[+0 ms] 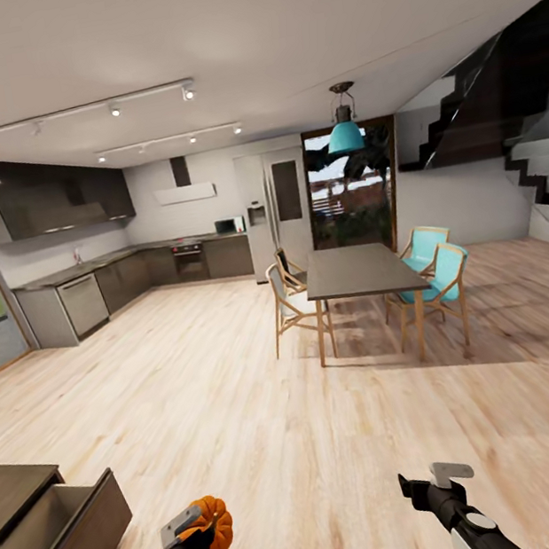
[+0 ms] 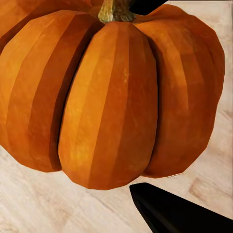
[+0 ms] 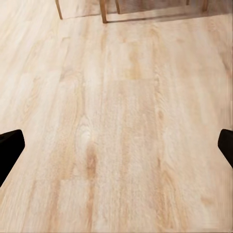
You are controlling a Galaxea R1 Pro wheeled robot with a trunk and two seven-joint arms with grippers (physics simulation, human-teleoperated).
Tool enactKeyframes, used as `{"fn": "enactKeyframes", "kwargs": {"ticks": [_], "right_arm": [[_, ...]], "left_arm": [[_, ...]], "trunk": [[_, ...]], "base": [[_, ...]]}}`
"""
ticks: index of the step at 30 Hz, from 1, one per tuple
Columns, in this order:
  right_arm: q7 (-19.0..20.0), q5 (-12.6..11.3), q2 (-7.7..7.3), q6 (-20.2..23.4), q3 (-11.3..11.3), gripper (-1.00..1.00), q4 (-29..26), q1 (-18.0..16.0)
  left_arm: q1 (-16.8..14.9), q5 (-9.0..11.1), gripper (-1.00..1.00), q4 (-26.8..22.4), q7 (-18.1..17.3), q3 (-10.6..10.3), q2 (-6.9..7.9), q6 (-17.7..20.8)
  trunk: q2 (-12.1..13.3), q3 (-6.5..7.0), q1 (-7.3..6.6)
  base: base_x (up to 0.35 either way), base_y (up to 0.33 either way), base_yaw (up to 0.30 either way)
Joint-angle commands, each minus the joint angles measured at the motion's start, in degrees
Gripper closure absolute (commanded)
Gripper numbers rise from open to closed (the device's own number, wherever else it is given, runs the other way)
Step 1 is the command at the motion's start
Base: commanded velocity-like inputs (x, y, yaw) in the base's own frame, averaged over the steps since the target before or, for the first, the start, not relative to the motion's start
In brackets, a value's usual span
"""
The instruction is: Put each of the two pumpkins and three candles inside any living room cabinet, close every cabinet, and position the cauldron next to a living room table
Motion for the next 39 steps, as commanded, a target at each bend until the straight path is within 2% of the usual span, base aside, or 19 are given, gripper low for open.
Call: {"fn": "enactKeyframes", "kwargs": {"ticks": [1, 31, 39], "right_arm": [[0.37, 0.52, 0.05, -0.18, -0.49, -1.00, 0.02, -0.07], [0.09, 0.47, 0.05, -0.22, -0.40, -1.00, -0.02, -0.07], [0.10, 0.33, 0.03, -0.25, -0.40, -1.00, -0.08, -0.07]], "left_arm": [[-0.01, 0.42, 1.00, -0.19, 0.33, -0.17, 0.01, 0.35], [-0.03, 0.33, 1.00, -0.22, 0.33, -0.10, -0.03, 0.31], [-0.01, 0.34, 1.00, -0.22, 0.28, -0.12, -0.01, 0.37]], "trunk": [[-0.08, -0.04, 0.02], [-0.08, 1.89, 0.02], [-0.08, 2.15, 0.02]], "base": [[0.000, 0.000, -0.248], [0.000, 0.000, -0.229], [0.000, 0.000, -0.090]]}}
